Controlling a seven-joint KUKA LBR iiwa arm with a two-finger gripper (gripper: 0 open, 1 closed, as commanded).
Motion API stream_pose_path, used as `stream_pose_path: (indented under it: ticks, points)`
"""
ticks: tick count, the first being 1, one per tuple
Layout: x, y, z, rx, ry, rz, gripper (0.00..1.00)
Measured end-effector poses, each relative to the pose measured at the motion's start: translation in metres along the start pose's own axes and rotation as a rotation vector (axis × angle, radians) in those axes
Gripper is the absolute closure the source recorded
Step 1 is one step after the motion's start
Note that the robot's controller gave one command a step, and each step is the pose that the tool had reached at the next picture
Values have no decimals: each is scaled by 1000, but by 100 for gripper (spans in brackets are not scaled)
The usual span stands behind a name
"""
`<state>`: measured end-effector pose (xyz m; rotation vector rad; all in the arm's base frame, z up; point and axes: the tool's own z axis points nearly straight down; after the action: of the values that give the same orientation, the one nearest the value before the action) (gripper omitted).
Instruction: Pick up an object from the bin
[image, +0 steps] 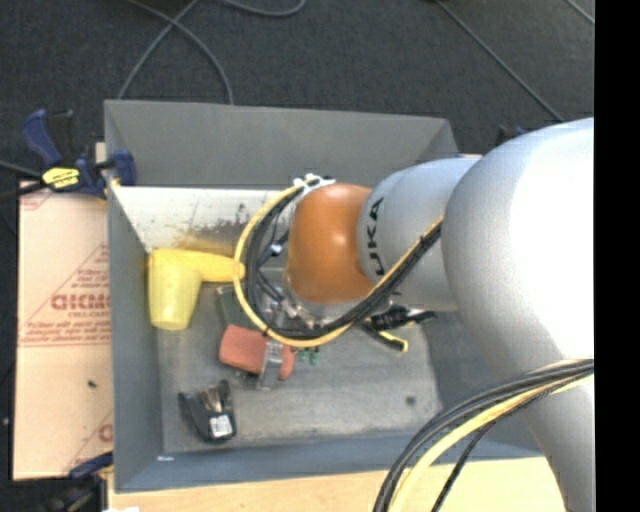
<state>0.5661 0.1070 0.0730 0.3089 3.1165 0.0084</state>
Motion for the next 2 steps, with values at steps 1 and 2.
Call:
stream_pose_path:
  ticks: [1,2]
  points:
    - [5,2,-1,-1,-6,-123,0]
    - [-2,0,-2,-3,-7,-15,0]
